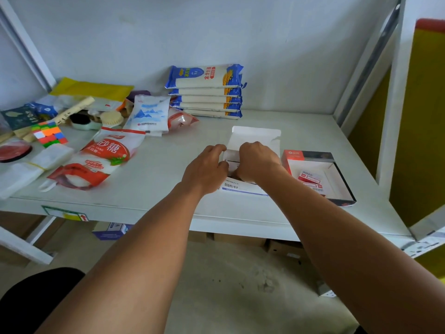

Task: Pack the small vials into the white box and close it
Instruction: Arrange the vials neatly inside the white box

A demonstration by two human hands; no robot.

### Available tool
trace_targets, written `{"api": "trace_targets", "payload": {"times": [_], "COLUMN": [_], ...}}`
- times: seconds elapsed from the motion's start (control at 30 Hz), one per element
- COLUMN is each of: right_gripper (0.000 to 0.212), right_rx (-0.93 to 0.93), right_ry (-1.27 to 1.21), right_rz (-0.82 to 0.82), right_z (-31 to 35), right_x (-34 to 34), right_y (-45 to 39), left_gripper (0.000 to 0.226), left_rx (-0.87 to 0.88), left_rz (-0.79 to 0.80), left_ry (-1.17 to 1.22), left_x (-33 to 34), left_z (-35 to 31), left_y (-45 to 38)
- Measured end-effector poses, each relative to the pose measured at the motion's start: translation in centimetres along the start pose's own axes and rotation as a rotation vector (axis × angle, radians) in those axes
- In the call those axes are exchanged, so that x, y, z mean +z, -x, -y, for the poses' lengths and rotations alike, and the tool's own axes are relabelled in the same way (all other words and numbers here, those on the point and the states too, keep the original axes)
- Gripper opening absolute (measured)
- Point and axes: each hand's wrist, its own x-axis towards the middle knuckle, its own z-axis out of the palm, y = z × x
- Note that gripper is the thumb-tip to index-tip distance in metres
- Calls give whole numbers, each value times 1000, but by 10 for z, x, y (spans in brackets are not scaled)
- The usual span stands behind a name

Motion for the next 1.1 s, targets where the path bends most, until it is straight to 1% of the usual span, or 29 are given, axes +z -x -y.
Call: {"api": "trace_targets", "payload": {"times": [0.07,0.13,0.2,0.27,0.3,0.37,0.4,0.47,0.53,0.6,0.7,0.8,0.87,0.93,1.0,1.1], "right_gripper": [33,29,22,23,23,21,25,40,48,52,58,59,53,43,34,29], "right_rx": [-9,18,104,188,209,194,149,32,-37,-44,-23,-41,-59,-79,-130,-228], "right_ry": [-79,-212,-384,-511,-528,-490,-435,-282,-149,-98,-66,2,-35,-89,-59,-17], "right_rz": [82,105,32,-58,-76,-14,55,222,344,392,410,466,417,259,144,124], "right_z": [-4,-10,-17,-26,-30,-34,-34,-30,-26,-23,-20,-18,-17,-13,-4,7], "right_x": [1,-4,-14,-24,-28,-37,-42,-51,-54,-50,-44,-45,-43,-35,-23,-2], "right_y": [-5,-11,-16,-17,-18,-14,-12,-2,6,8,4,0,-4,-9,-10,-5], "left_gripper": [42,41,39,39,39,39,38,37,35,34,32,33,34,33,33,40], "left_rx": [13,7,-16,-47,-60,-74,-74,-72,-62,-48,-35,-36,-42,-42,-39,-28], "left_rz": [2,4,-20,-78,-107,-144,-154,-159,-161,-159,-145,-150,-152,-149,-141,-119], "left_ry": [13,28,52,96,116,131,128,111,80,46,13,-3,-18,-28,-13,5], "left_x": [1,1,-1,-4,-5,-6,-6,-5,-3,0,3,1,1,1,3,3], "left_z": [2,6,11,15,16,18,18,17,15,12,11,10,10,12,13,9], "left_y": [3,4,4,4,3,2,1,-1,-1,-2,-2,-2,-3,-4,-4,0]}}
